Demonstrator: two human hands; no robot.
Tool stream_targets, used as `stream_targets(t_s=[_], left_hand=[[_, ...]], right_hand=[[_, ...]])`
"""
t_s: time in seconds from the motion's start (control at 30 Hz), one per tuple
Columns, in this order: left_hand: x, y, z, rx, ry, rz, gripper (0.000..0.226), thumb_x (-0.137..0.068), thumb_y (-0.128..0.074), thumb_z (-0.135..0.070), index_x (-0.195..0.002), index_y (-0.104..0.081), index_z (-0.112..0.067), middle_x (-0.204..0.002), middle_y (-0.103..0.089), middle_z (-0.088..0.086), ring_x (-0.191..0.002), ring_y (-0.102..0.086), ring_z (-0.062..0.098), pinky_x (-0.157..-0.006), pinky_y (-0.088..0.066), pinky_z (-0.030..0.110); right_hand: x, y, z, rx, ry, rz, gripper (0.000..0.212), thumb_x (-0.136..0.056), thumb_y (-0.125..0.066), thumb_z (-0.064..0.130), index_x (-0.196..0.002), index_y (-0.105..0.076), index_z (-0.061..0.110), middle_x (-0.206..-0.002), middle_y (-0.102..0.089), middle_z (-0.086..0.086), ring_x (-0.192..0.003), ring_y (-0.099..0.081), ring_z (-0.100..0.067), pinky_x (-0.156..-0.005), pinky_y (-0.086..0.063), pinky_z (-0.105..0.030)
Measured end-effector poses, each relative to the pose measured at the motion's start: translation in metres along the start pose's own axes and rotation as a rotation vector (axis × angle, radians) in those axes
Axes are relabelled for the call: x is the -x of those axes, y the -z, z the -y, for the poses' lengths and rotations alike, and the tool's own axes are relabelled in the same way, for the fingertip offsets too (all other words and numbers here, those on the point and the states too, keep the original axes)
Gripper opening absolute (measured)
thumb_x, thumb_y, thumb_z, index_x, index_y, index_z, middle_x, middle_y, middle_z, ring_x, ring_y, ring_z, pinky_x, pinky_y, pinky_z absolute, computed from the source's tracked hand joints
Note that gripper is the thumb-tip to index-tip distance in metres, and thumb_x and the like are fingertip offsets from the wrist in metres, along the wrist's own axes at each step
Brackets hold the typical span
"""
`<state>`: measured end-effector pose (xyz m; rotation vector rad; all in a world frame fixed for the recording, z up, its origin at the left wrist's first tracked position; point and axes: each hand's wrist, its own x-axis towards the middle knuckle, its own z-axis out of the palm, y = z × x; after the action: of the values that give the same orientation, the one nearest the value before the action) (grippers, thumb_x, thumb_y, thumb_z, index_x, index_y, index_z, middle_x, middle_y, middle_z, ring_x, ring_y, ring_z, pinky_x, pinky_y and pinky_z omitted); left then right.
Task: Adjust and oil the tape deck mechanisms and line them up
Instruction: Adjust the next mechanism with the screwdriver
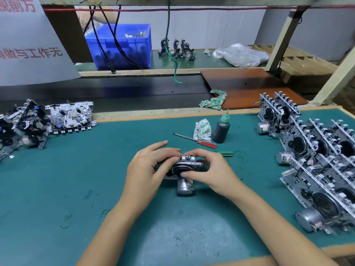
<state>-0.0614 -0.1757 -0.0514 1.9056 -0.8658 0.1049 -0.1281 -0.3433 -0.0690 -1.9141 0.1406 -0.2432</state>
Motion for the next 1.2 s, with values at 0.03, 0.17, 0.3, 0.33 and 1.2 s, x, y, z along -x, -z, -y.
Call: stream_targets(t_s=[0.03,0.17,0.3,0.33,1.2], left_hand=[[0.0,0.0,0.0,0.004,0.004,0.001,0.019,-0.085,-0.056,-0.03,-0.087,-0.065,-0.046,-0.096,-0.066,-0.032,-0.118,-0.049,-0.006,-0.102,-0.04,0.035],[-0.001,0.0,0.0,-0.005,0.005,-0.002,0.022,-0.085,-0.056,-0.03,-0.087,-0.062,-0.05,-0.095,-0.065,-0.033,-0.117,-0.049,-0.006,-0.102,-0.04,0.034],[0.002,-0.001,0.0,-0.003,0.007,-0.018,0.021,-0.085,-0.056,-0.028,-0.086,-0.063,-0.049,-0.095,-0.066,-0.032,-0.116,-0.051,-0.006,-0.101,-0.041,0.035],[0.002,0.0,0.0,0.0,0.007,-0.018,0.022,-0.085,-0.056,-0.028,-0.086,-0.063,-0.049,-0.096,-0.066,-0.032,-0.117,-0.051,-0.006,-0.101,-0.041,0.033],[-0.001,0.012,0.007,0.003,-0.064,0.096,0.02,-0.089,-0.065,-0.018,-0.103,-0.071,-0.031,-0.106,-0.065,-0.024,-0.111,-0.054,-0.006,-0.096,-0.04,0.015]], right_hand=[[-0.001,0.001,0.0,0.01,0.012,0.004,0.037,-0.069,-0.082,0.008,-0.091,-0.066,0.032,-0.091,-0.07,0.013,-0.087,-0.065,-0.007,-0.085,-0.048,-0.022],[-0.004,0.004,0.004,0.077,0.041,0.027,0.035,-0.069,-0.083,0.015,-0.088,-0.065,0.038,-0.091,-0.069,0.017,-0.087,-0.065,-0.01,-0.085,-0.049,-0.026],[0.0,0.005,0.004,0.056,0.051,0.077,0.036,-0.072,-0.081,0.015,-0.095,-0.063,0.037,-0.096,-0.068,0.013,-0.094,-0.062,-0.006,-0.09,-0.047,-0.027],[0.001,0.006,0.003,0.087,0.061,0.096,0.038,-0.074,-0.08,0.019,-0.1,-0.061,0.039,-0.101,-0.066,0.015,-0.099,-0.06,-0.003,-0.091,-0.045,-0.025],[0.026,0.021,0.013,0.782,0.218,-0.098,0.034,-0.083,-0.06,0.054,-0.1,-0.067,0.025,-0.092,-0.059,0.012,-0.092,-0.051,-0.009,-0.08,-0.043,-0.029]])
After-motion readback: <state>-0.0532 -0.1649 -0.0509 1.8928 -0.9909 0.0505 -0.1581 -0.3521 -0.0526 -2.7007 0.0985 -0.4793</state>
